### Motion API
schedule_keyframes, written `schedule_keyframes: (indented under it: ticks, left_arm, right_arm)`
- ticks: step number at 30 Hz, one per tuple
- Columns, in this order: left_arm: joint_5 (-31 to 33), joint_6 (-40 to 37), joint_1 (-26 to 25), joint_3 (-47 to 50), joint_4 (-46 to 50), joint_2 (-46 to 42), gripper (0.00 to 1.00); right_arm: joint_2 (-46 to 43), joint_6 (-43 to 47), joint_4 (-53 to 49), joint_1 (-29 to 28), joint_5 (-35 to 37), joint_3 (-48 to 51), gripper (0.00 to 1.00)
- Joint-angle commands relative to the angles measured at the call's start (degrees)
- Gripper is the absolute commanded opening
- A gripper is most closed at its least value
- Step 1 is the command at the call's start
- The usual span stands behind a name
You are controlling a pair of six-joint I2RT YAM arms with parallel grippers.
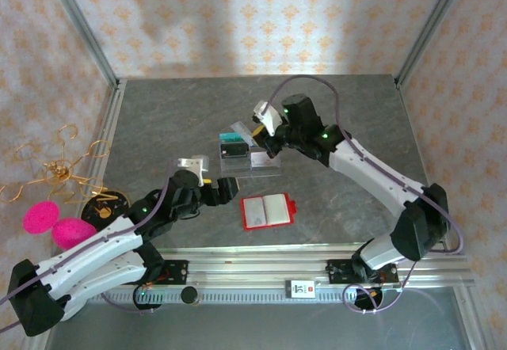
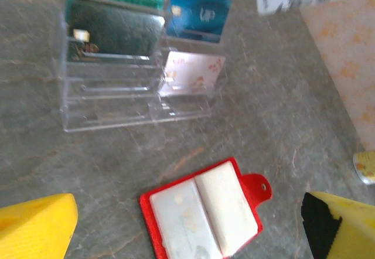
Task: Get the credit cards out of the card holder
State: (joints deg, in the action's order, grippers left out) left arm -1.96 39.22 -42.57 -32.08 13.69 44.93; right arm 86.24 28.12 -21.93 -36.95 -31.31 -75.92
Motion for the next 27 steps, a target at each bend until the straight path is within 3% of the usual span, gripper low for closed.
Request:
schedule_keyframes:
  ticks: [1,11,27]
  left_arm:
    - [5.9,1.0,0.6,-2.7,7.3,-0.9,0.99]
    - [9.2,-0.2,1.8,-6.4,8.7,-2.2,0.99]
    - [12.0,-2.1,3.8,-9.0,8.3,1.5,0.99]
  right_arm:
    - [3.8,9.9,-8.2,-0.1,-5.6,-4.9,0.0]
    - [15.1,21.9,-18.0,-0.1,-9.5,-13.0,0.0]
    - [27.2,35.6,-30.1,-1.0,-5.9,-25.3,0.0]
